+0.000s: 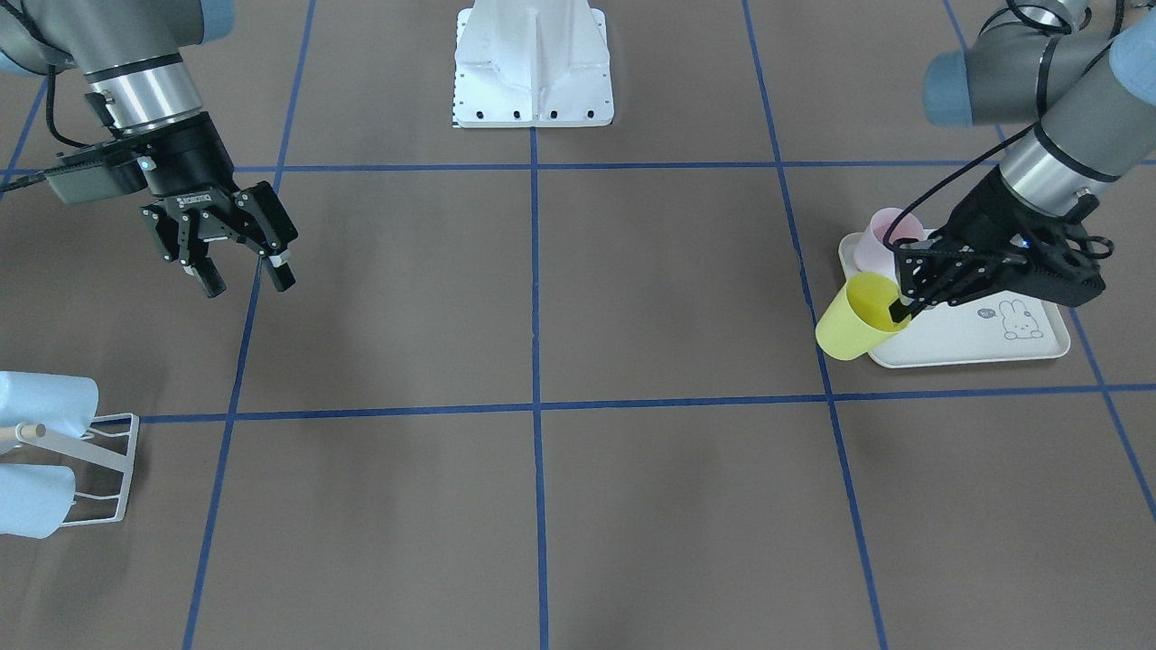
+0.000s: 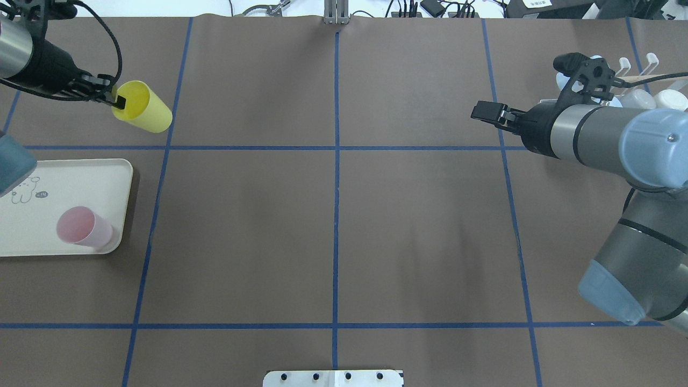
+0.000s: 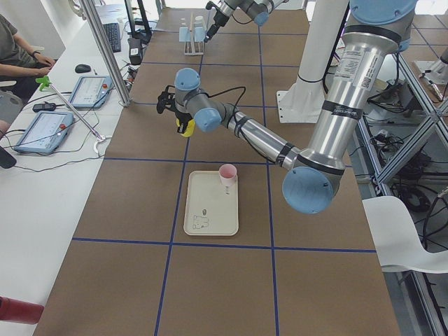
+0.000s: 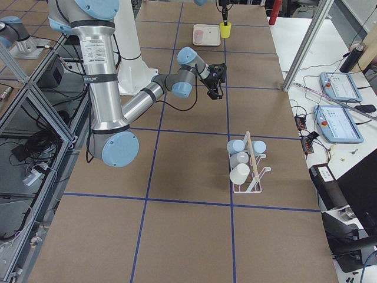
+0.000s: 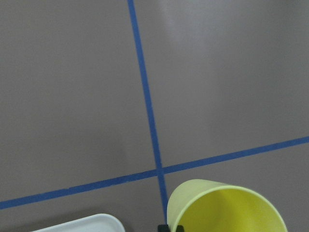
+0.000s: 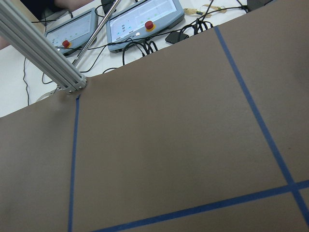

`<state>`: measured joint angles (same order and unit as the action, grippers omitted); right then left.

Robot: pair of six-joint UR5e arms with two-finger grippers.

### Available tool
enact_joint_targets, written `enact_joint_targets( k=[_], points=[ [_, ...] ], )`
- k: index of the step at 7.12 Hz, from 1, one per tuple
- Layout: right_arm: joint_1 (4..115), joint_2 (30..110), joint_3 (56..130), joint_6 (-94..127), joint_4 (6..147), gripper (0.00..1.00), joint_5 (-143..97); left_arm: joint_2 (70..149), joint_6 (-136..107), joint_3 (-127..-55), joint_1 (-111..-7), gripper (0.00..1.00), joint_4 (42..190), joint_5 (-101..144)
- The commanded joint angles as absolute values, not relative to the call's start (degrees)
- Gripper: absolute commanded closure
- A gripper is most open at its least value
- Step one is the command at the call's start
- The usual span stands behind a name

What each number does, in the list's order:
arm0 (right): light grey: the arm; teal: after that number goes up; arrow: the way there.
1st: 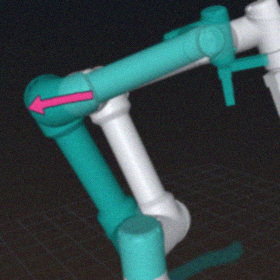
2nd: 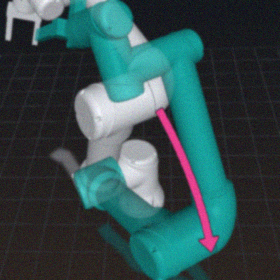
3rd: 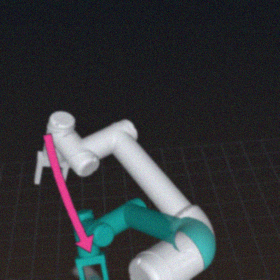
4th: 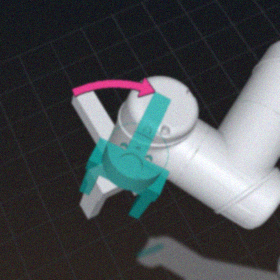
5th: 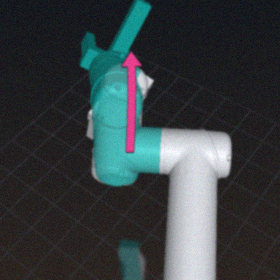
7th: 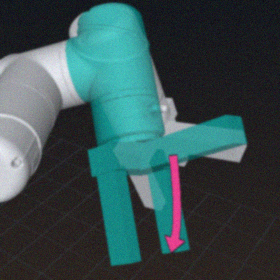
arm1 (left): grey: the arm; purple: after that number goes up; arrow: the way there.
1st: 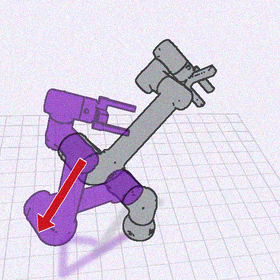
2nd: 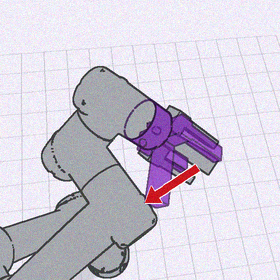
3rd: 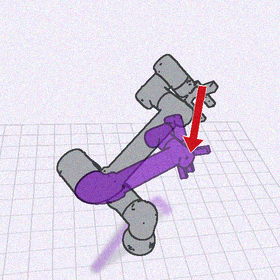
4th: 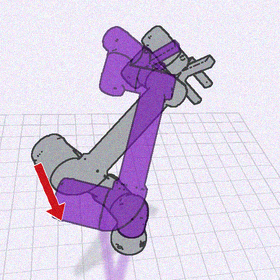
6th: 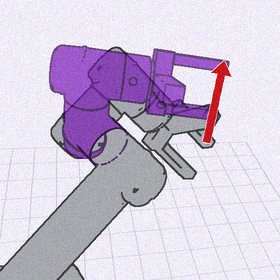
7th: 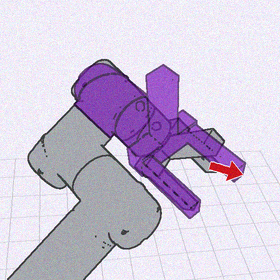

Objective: Transfer IKEA cup to right arm and place on rack

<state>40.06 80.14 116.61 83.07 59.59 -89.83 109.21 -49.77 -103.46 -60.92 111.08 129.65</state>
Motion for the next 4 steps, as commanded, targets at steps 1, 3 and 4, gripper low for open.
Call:
enact_joint_targets(
  k=[1,3,4],
  points=[
    [36.40,76.05,117.42,93.37,59.50,0.00,-89.38,117.04,-68.89,-103.11,-54.97,1.00,118.15,129.21],
    [33.76,72.26,119.69,104.55,58.98,0.00,-90.26,118.04,-88.77,-95.84,-52.57,1.00,143.04,126.58],
    [32.88,71.55,121.27,109.20,58.80,0.00,-91.13,118.12,-94.95,-93.45,-50.30,1.00,152.74,122.04]
  ],
)
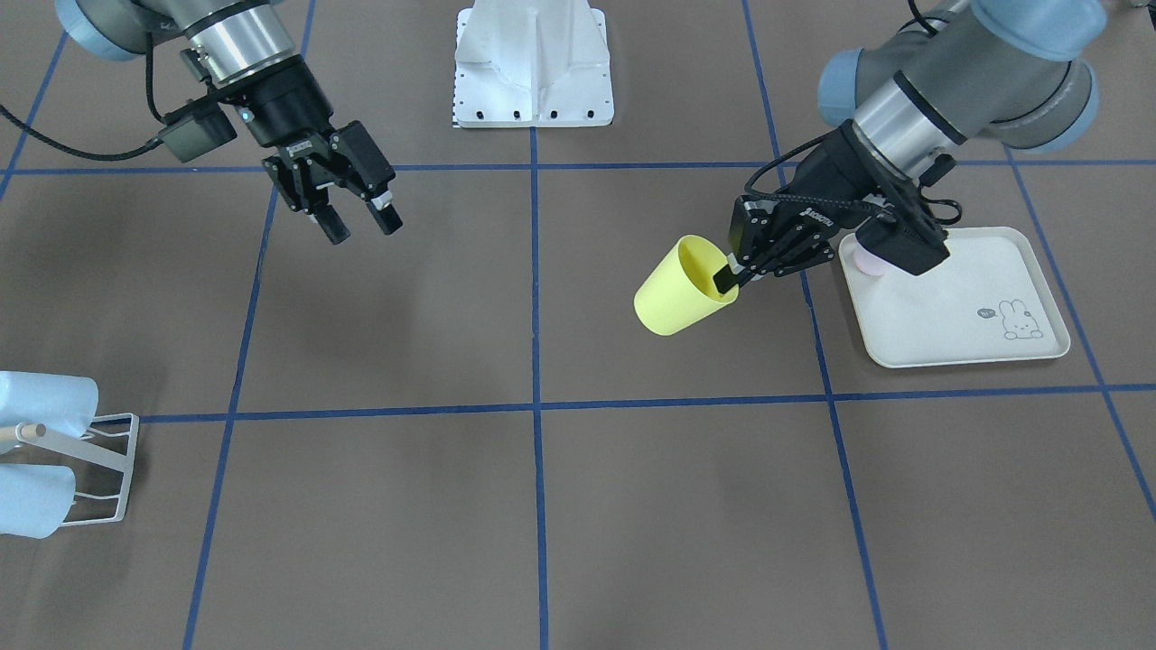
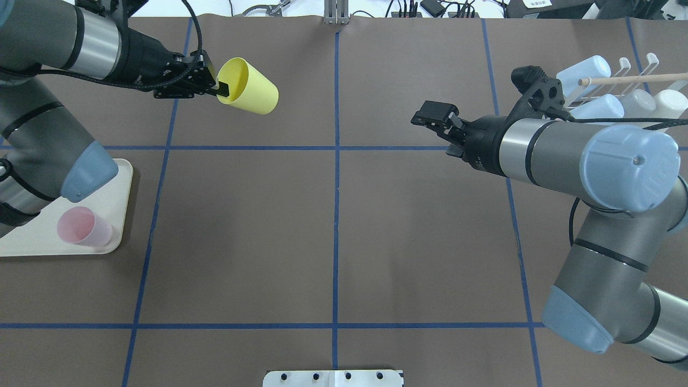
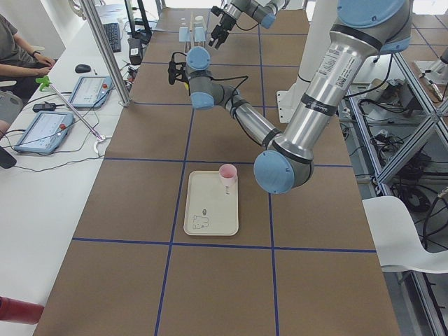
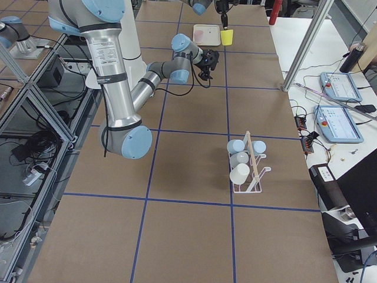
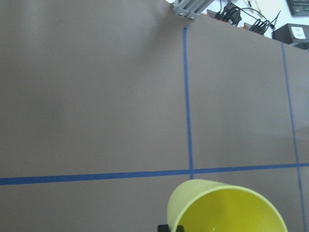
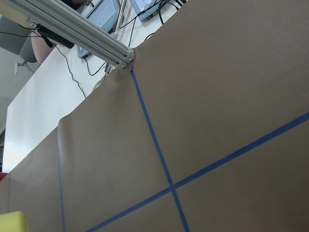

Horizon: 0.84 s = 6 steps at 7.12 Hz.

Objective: Transfer IKEA cup to right arm and place on rack

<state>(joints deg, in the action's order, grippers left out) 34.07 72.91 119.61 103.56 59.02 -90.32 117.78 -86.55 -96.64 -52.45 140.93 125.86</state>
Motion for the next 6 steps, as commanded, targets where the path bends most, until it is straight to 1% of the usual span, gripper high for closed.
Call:
enact_joint_targets(
  k=[1,3,5,6],
  points=[
    [32.78,70.76,122.25,114.47,56.62,0.00,-92.80,118.04,-99.79,-91.95,-48.19,1.00,160.06,116.42],
    [32.87,71.01,121.91,124.05,47.50,0.00,-95.97,118.21,-108.51,-88.00,-45.71,1.00,174.48,109.01],
    [32.87,70.49,121.47,131.36,42.48,0.00,-95.80,118.39,-116.51,-84.13,-41.51,1.00,188.81,101.12],
    [32.87,69.62,120.33,133.14,42.10,0.00,-95.37,118.91,-117.93,-83.33,-38.00,1.00,193.05,97.25]
  ],
)
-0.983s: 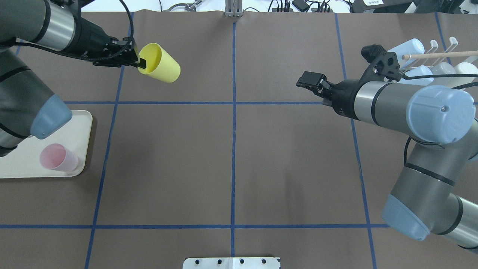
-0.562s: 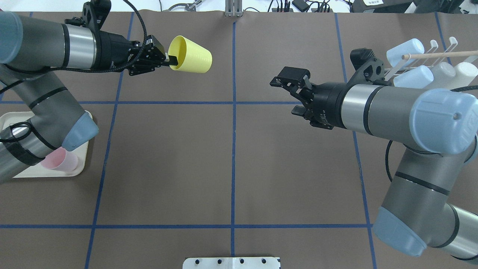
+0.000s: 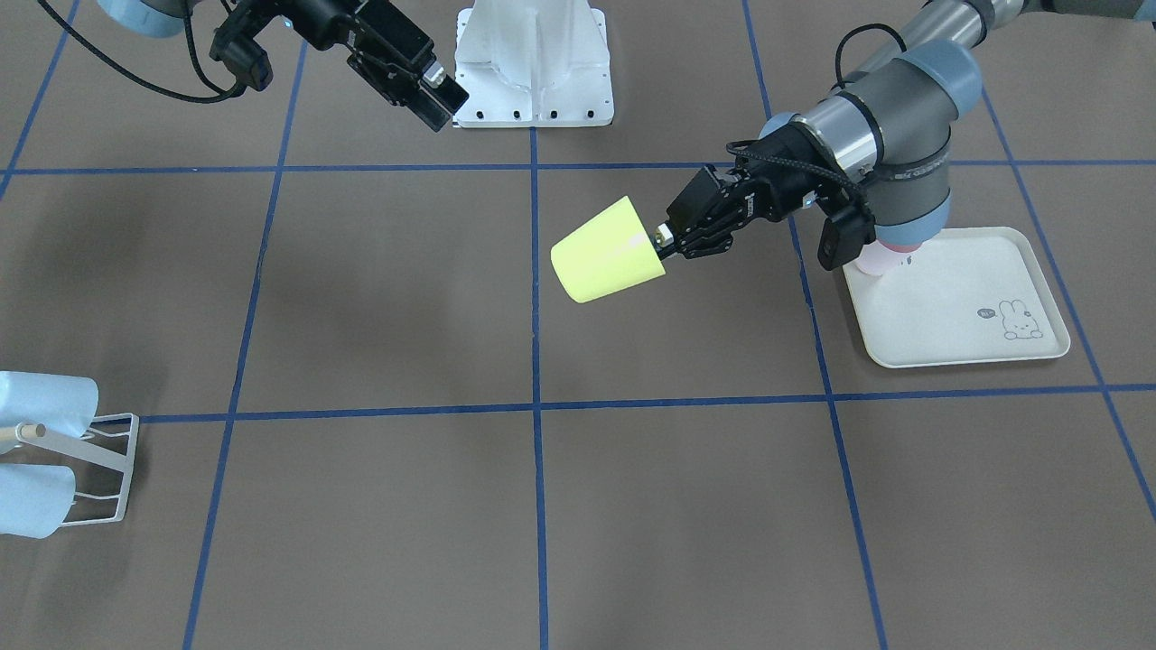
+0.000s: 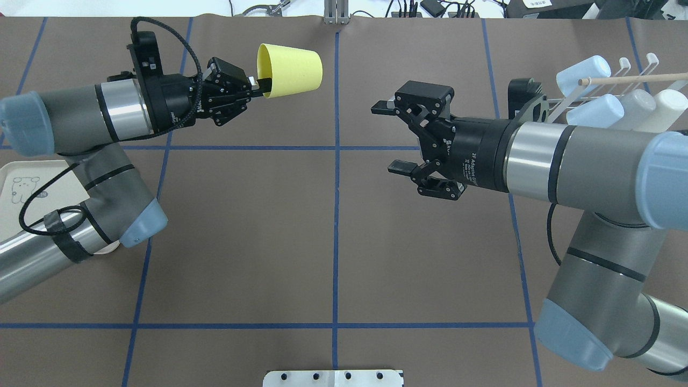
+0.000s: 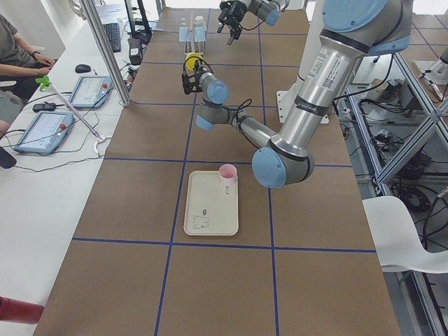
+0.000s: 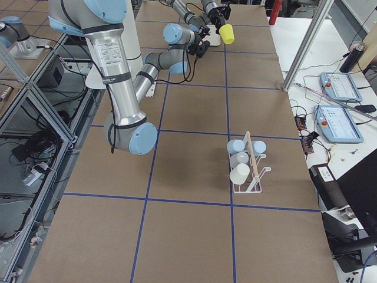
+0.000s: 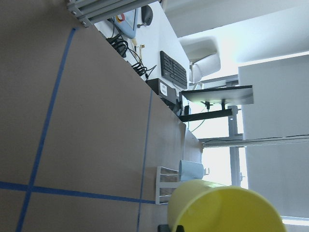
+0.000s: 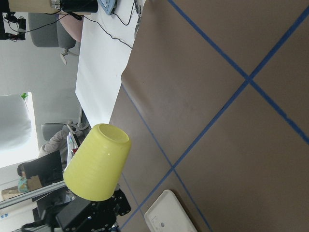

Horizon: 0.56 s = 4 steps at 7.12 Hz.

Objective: Transfer IKEA cup to right arm and place on rack

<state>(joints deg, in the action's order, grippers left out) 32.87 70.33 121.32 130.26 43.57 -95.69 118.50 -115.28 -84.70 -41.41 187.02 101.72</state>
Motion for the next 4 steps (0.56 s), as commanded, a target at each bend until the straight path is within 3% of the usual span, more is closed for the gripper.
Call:
enact_joint_targets(
  k=[1,4],
  points=[
    [33.05,69.52,119.63,134.72,42.10,0.00,-94.49,120.31,-117.95,-83.32,-35.27,1.00,193.70,94.34],
    [33.57,69.43,118.92,136.76,42.10,0.00,-93.43,120.41,-117.43,-83.06,-32.01,1.00,197.14,94.04]
  ],
)
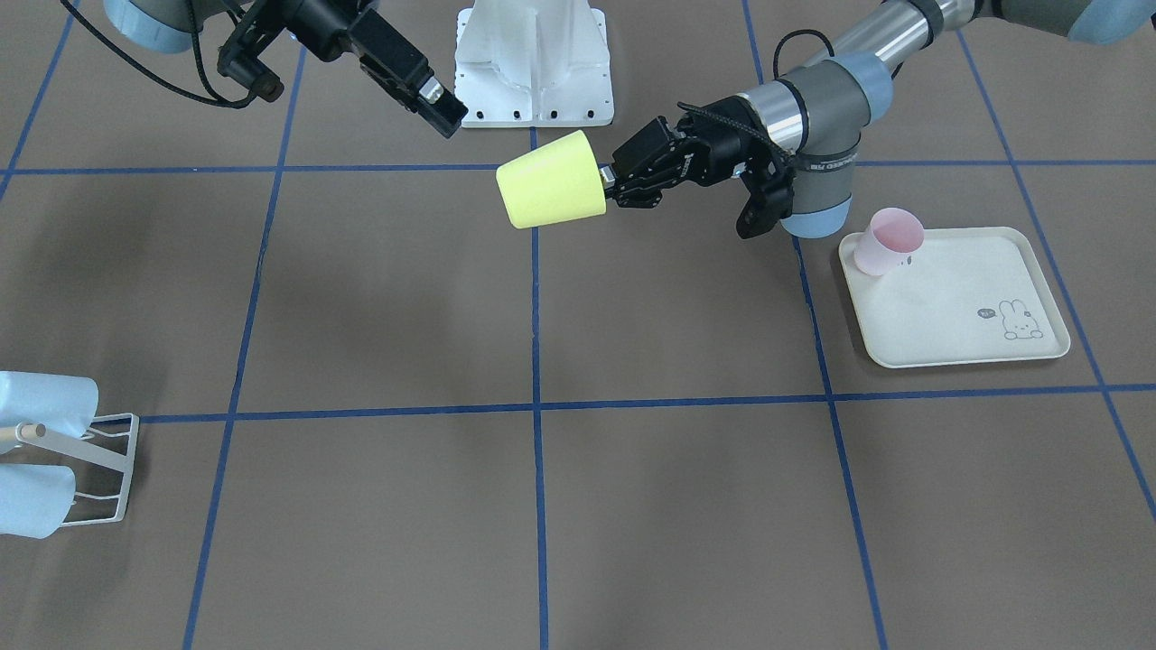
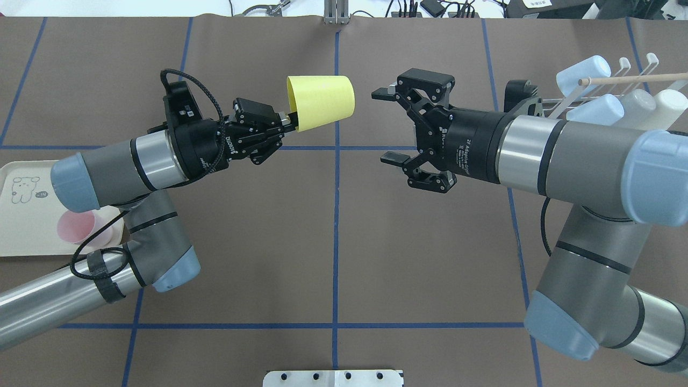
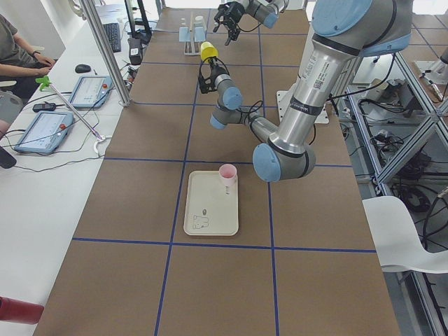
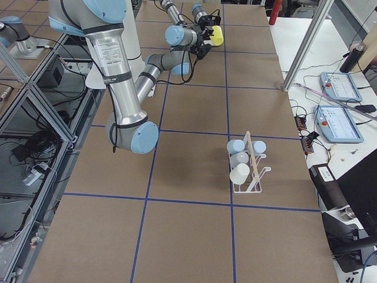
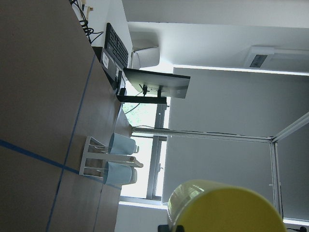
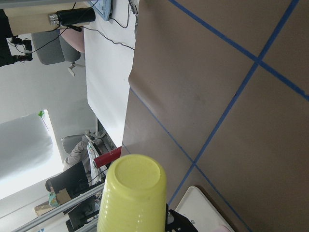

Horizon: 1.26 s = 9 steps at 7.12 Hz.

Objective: Transfer IKEA cup to right arm and place on rack

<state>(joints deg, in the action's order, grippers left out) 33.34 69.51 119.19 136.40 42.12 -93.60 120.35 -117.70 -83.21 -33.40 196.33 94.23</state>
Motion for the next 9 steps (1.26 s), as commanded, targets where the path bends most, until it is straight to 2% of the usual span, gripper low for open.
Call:
enact_joint_targets(
  k=[1,9],
  points=[
    [33.84,69.00,118.57,137.02,42.10,0.00,-93.43,121.02,-117.16,-83.14,-31.64,1.00,196.79,94.04],
    [33.84,68.29,117.51,137.20,42.10,0.00,-93.43,123.57,-116.98,-82.62,-31.03,1.00,196.08,94.31]
  ],
)
